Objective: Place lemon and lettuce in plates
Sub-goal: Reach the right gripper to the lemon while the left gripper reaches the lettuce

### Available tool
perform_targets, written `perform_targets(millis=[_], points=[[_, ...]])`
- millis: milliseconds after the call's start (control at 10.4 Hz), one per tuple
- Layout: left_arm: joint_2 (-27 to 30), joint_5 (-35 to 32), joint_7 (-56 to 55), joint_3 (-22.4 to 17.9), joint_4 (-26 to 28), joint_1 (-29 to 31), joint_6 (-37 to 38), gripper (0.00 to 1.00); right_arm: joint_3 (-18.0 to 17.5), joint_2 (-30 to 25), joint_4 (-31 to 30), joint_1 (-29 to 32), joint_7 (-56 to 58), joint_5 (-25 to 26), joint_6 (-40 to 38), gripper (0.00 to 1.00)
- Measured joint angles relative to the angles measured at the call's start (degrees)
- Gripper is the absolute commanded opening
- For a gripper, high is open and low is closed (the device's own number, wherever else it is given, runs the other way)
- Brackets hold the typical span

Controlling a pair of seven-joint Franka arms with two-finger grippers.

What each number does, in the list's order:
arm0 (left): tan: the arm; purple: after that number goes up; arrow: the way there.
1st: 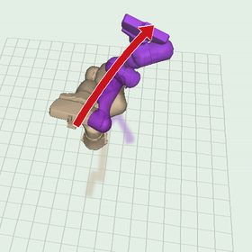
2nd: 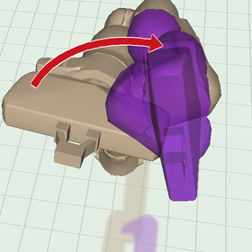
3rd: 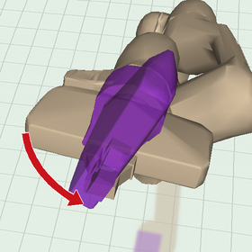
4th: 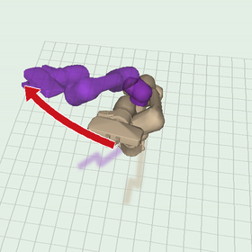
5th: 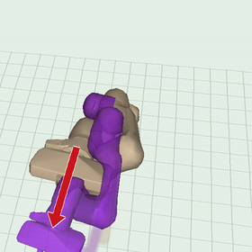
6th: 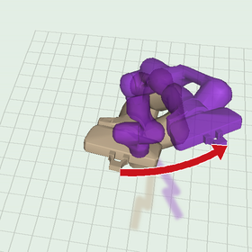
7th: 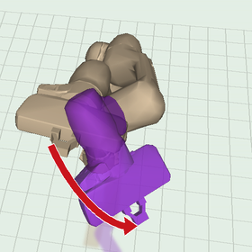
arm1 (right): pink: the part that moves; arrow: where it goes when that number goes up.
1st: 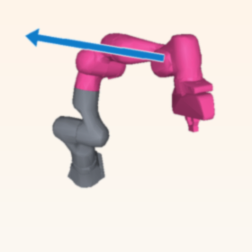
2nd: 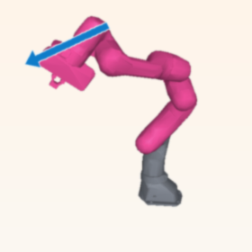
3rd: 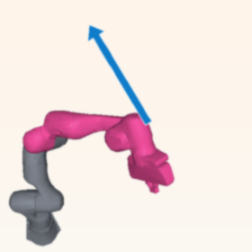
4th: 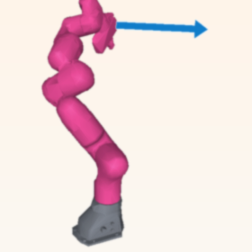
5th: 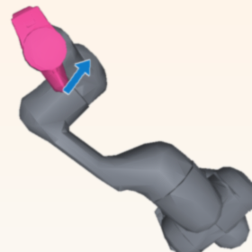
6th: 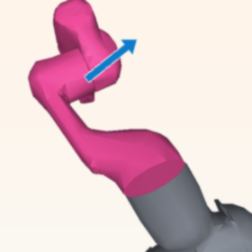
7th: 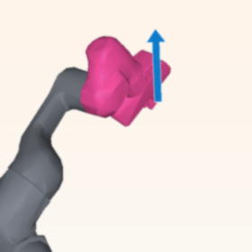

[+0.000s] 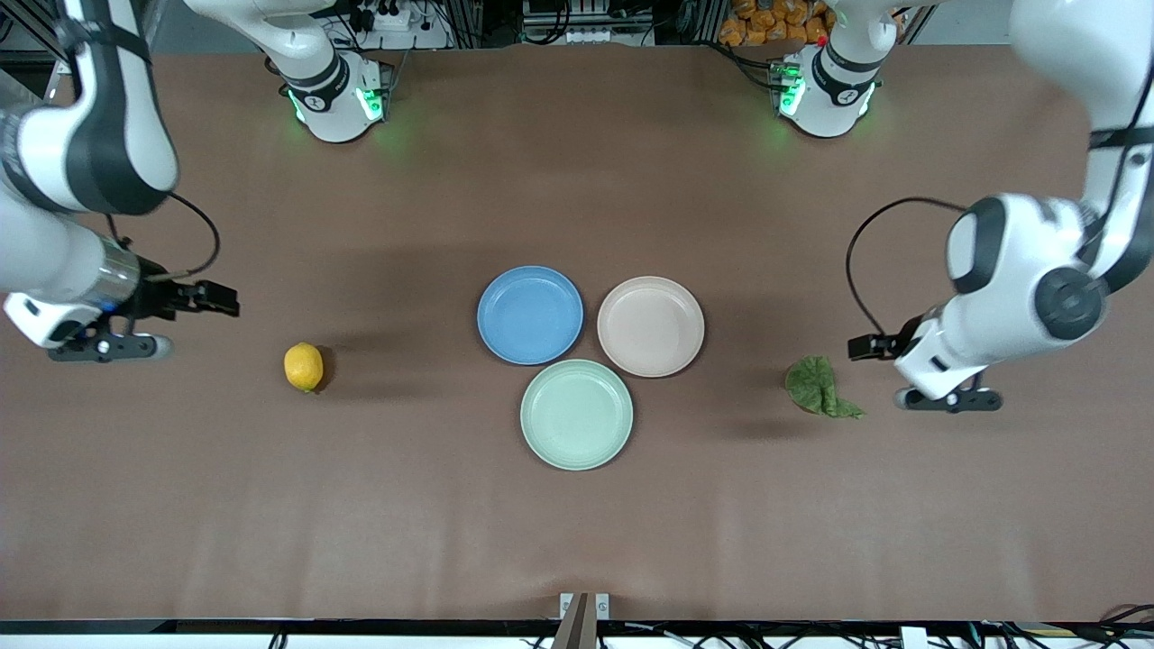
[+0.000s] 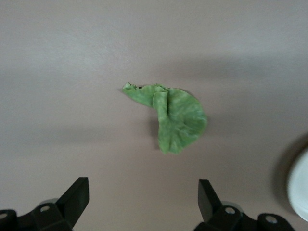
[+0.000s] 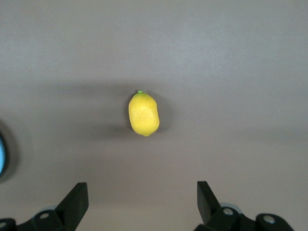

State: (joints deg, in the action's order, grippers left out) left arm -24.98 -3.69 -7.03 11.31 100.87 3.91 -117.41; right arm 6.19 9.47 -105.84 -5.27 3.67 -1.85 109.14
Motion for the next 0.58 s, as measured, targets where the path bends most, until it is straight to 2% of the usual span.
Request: perform_targets(millis=[193, 385, 578], points=[[-5.8, -0.3, -0.8, 0.0, 0.0, 0.0, -5.4, 1.0, 0.0, 2.2, -4.3, -0.4, 0.0, -0.1, 6.9, 1.0], [-9.4, -0.3, -1.3, 0.0, -0.2, -0.4, -9.1, 0.9, -0.1, 6.0, -7.1, -1.0, 0.0, -0.2, 13.3, 1.0], [-11.1, -1.4, -3.6, 0.1, -0.4, -1.5, -10.8, 0.68, -0.2, 9.7, -9.9, -1.7, 0.0, -0.3, 21.5, 1.0]])
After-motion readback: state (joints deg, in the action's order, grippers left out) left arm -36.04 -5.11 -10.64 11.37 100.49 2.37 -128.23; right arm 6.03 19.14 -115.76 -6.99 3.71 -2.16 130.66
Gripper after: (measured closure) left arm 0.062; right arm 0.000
